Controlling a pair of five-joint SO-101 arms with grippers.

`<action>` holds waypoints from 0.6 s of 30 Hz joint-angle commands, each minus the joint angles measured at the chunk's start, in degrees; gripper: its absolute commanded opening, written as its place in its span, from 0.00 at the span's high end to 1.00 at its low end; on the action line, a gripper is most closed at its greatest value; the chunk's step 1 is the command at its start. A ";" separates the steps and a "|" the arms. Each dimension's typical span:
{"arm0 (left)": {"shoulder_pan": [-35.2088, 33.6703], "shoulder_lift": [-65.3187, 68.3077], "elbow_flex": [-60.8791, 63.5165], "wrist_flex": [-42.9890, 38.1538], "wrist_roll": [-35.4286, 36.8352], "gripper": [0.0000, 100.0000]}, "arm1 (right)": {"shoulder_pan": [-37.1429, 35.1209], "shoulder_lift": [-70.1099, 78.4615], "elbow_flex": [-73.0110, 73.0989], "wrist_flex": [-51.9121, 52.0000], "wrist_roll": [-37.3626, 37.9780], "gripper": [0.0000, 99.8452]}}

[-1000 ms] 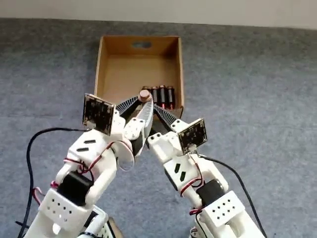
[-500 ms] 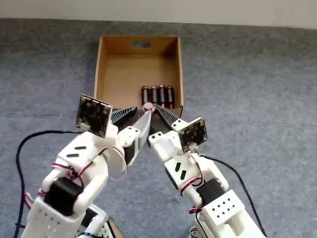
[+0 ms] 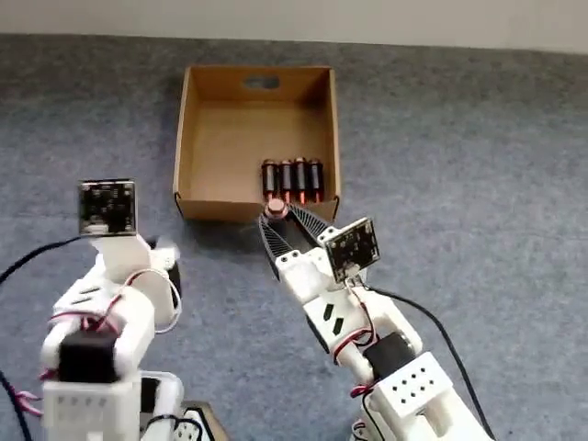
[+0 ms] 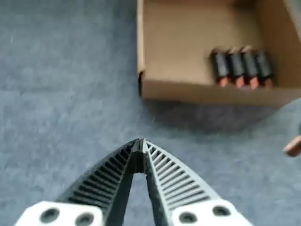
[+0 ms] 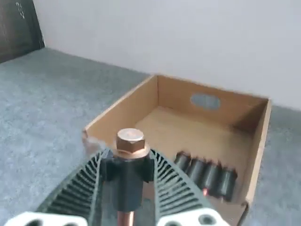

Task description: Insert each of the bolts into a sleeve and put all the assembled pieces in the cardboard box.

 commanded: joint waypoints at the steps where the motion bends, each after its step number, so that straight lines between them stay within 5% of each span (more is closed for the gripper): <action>1: -8.66 -0.66 12.09 -4.13 -9.41 0.98 | 2.59 -0.57 -11.82 13.23 -4.84 0.99; 6: -16.40 -0.66 22.81 -15.74 -11.60 0.98 | 7.87 -0.57 -29.23 29.41 -10.55 0.99; 18: -12.35 -0.66 29.32 -20.40 -11.78 0.98 | 10.59 11.65 -39.16 21.67 -10.73 0.99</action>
